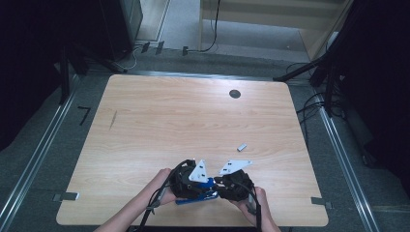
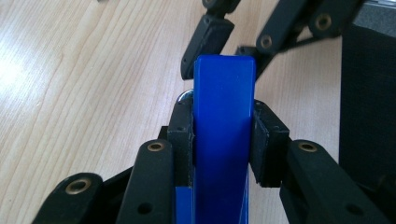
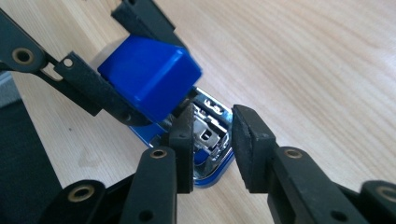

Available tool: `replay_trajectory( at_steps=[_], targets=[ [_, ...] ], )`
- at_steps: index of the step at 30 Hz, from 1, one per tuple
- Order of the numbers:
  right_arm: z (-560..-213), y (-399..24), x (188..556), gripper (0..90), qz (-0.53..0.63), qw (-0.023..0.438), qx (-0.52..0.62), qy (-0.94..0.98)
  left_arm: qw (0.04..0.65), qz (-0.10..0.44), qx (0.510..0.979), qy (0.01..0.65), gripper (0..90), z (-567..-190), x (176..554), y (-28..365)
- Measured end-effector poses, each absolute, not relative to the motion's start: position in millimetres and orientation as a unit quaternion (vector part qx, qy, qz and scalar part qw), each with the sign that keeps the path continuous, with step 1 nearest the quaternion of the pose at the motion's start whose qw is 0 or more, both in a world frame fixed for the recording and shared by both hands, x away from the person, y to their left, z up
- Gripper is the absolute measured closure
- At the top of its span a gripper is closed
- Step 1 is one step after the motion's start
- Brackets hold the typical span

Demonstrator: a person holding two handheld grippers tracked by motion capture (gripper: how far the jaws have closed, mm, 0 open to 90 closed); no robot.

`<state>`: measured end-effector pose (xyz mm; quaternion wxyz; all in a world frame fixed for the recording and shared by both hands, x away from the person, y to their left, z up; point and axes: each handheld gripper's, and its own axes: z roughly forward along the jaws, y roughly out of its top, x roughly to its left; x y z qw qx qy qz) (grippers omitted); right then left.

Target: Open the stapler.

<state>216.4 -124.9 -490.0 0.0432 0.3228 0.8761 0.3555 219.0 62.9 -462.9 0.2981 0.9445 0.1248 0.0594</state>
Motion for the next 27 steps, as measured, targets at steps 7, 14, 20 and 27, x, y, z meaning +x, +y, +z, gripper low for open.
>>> replay_trajectory(
  at_steps=[7,14,20,27],
  targets=[
    [-487,-131,220,71.8,0.366,0.049,0.332,0.868,0.303,0.056,0.943,0.124,67.2,-461,219,66],
    [-493,-126,222,72.8,0.353,0.051,0.329,0.875,0.302,0.058,0.944,0.122,67.2,-460,218,66],
    [-496,-121,224,79.3,0.345,0.036,0.321,0.881,0.299,0.067,0.944,0.119,67.2,-459,216,65],
    [-496,-116,224,81.4,0.313,0.038,0.312,0.896,0.295,0.078,0.944,0.122,67.2,-458,211,62]
  ],
)
